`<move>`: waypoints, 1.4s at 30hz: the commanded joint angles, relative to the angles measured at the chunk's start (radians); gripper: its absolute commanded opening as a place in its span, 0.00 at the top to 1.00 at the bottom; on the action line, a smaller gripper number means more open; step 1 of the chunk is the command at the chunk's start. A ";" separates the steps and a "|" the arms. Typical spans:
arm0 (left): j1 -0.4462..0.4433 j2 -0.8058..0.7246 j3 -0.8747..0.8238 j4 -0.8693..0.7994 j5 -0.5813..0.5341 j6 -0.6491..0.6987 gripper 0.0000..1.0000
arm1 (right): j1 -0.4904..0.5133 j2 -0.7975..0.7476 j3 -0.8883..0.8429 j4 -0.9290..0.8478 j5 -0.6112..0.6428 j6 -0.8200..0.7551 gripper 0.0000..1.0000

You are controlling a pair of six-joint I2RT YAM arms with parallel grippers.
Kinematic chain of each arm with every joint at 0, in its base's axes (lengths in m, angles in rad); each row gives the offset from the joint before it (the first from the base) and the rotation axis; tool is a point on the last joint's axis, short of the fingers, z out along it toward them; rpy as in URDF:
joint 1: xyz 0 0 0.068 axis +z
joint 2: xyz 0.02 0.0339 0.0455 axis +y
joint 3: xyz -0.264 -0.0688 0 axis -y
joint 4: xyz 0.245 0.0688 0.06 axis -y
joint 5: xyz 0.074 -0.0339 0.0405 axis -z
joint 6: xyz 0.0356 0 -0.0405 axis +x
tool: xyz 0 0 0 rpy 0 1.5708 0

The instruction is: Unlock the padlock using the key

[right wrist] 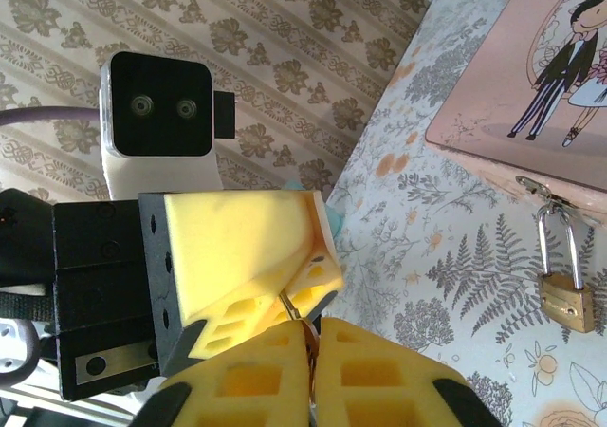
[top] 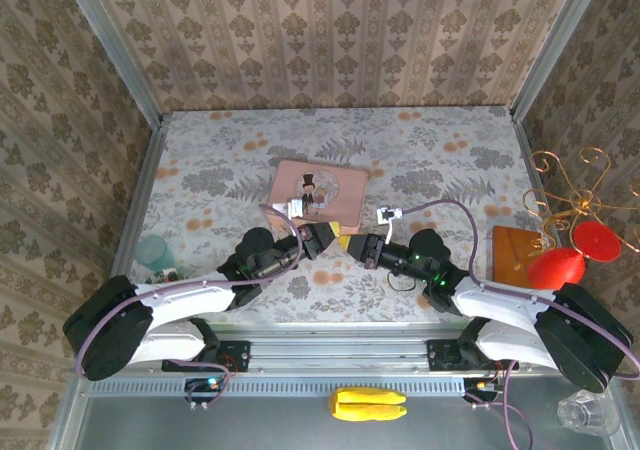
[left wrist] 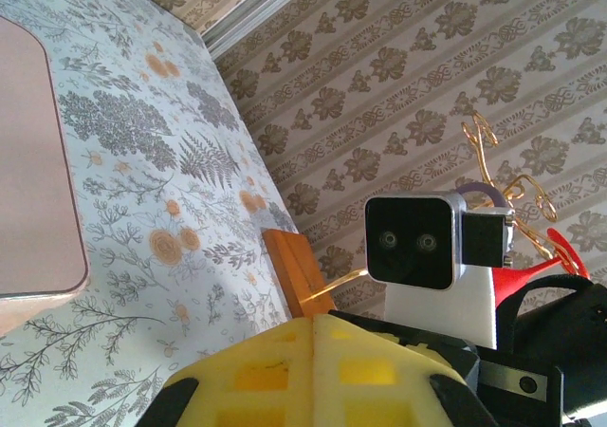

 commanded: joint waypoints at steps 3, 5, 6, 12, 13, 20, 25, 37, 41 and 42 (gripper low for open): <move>-0.007 -0.009 0.024 -0.009 0.015 0.039 1.00 | 0.002 -0.014 0.029 0.004 -0.003 -0.007 1.00; -0.007 -0.016 0.031 -0.043 0.016 0.057 0.96 | 0.003 -0.020 0.033 -0.010 0.000 -0.012 1.00; -0.002 -0.026 0.037 -0.078 0.015 0.070 0.93 | 0.002 -0.025 0.034 -0.023 0.004 -0.015 1.00; 0.090 -0.139 0.062 -0.431 -0.011 0.137 0.69 | 0.002 -0.091 0.043 -0.204 0.090 -0.055 1.00; 0.107 -0.155 0.086 -0.535 -0.016 0.163 0.66 | 0.002 -0.104 0.046 -0.244 0.106 -0.064 1.00; 0.128 -0.156 0.248 -1.078 -0.120 0.396 0.47 | 0.002 -0.183 0.059 -0.454 0.193 -0.120 1.00; 0.127 -0.154 0.197 -1.048 -0.142 0.449 0.44 | 0.003 -0.194 0.060 -0.473 0.201 -0.129 1.00; 0.122 0.008 0.105 -0.829 -0.144 0.579 0.44 | 0.003 -0.181 0.053 -0.443 0.191 -0.119 1.00; 0.129 0.103 0.123 -0.786 -0.129 0.607 0.42 | 0.002 -0.186 0.045 -0.436 0.189 -0.115 1.00; 0.131 0.125 0.127 -0.774 -0.130 0.611 0.42 | 0.002 -0.187 0.041 -0.435 0.189 -0.113 1.00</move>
